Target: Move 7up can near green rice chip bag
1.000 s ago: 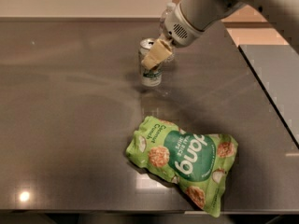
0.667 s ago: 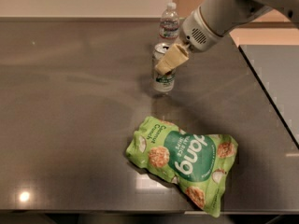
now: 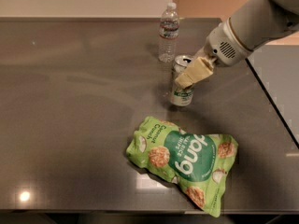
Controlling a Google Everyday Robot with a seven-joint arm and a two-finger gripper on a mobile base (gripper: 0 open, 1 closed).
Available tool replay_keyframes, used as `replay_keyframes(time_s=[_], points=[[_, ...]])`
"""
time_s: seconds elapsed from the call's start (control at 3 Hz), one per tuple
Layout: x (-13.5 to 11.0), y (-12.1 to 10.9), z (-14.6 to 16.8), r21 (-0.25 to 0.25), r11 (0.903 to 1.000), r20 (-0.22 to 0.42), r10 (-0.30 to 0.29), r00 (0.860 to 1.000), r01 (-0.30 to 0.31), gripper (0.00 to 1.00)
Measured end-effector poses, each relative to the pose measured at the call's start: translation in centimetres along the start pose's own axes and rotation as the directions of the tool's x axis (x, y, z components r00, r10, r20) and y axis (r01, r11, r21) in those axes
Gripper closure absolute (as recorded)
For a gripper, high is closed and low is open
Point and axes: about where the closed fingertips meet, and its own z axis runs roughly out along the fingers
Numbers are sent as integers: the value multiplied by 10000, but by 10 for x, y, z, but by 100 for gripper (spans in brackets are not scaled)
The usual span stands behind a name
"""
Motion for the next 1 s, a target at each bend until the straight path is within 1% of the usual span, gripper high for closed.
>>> replay_keyframes(time_s=[0.33, 0.67, 1.0], points=[[19, 9, -11, 27, 10000, -27, 82, 10000, -81, 100], [32, 21, -17, -25, 10000, -35, 15, 10000, -15, 100], [41, 34, -21, -15, 9999, -47, -167, 9999, 167, 83]])
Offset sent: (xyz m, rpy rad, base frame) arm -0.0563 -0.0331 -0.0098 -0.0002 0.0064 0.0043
